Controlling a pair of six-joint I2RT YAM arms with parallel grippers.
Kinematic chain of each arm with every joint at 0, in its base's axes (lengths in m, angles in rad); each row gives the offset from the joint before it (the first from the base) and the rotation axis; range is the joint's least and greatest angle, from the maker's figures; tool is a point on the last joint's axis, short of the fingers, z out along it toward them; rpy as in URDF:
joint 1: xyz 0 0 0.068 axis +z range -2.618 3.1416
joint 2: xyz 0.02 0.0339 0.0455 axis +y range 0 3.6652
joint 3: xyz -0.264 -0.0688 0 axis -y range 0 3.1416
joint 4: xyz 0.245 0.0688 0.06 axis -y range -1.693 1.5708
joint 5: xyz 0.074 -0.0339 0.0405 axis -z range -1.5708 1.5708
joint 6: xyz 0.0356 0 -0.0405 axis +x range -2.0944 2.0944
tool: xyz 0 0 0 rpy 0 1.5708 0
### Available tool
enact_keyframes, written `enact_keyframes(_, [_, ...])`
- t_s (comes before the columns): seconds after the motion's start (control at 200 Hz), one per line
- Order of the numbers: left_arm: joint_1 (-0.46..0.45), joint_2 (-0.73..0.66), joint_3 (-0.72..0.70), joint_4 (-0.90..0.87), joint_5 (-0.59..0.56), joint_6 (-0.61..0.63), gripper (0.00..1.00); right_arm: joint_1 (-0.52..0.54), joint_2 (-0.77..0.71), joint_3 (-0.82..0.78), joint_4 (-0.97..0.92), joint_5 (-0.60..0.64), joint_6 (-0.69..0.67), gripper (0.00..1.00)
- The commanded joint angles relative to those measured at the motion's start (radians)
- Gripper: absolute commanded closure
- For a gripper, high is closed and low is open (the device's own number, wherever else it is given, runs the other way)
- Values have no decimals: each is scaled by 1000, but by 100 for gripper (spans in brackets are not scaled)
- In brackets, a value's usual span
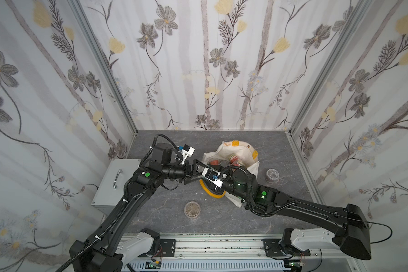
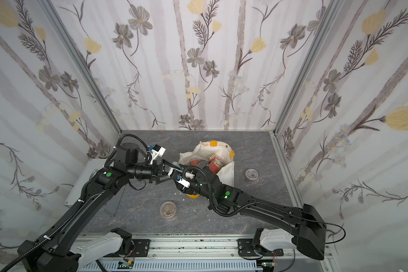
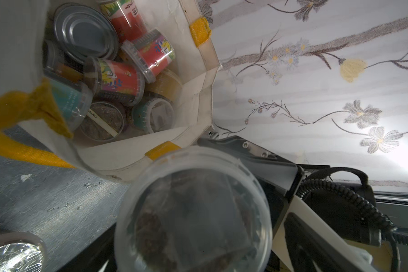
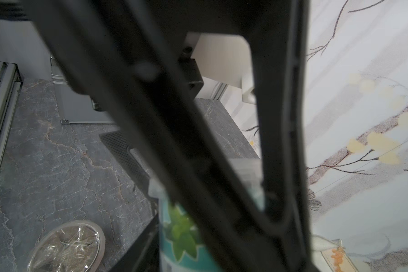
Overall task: Take out the seed jars from the canvas bag
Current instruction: Pick up the seed jar from the canvas bag.
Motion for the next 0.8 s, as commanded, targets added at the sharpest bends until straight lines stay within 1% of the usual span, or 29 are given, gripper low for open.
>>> enact_keyframes(0.0, [0,-5,-4,51,6,-24,7,17,15,6,48,40,-33,41])
enact_keyframes(0.115, [0,-19,-45,115,34,-57,21,22,14,-2,59,55,-27,40])
enact_keyframes(0.215, [0,-29,-52,104,32,-43,34,20,6,-17,79,65,-9,40])
enact_keyframes(0.25, [0,-32,-56,106,28,-45,37,20,3,-20,82,64,0,40])
enact_keyframes(0.35, [0,-39,-79,125,25,-43,37,20,-12,-32,84,62,10,38])
enact_keyframes(0.41, [0,-36,-77,107,19,-21,38,21,-29,-48,88,70,18,32])
enact_keyframes(0.515, [0,-31,-65,45,-20,31,38,19,-87,-86,72,77,47,24])
enact_keyframes(0.575, [0,-36,-65,-3,-40,91,37,16,-135,-102,31,83,80,19])
enact_keyframes(0.595, [0,-38,-63,-26,-47,117,37,13,-151,-106,10,82,94,16])
enact_keyframes(0.635, [0,-40,-54,-84,-66,181,36,8,-185,-109,-40,76,135,13])
enact_keyframes(0.684, [-5,-44,-41,-173,-130,270,35,-8,-233,-115,-99,70,207,11])
enact_keyframes(0.744, [-18,-50,-37,-249,-178,357,35,-57,-295,-123,-170,-4,302,11])
enact_keyframes(0.794, [-39,-58,-46,-280,-199,409,35,-120,-346,-134,-222,-131,347,12])
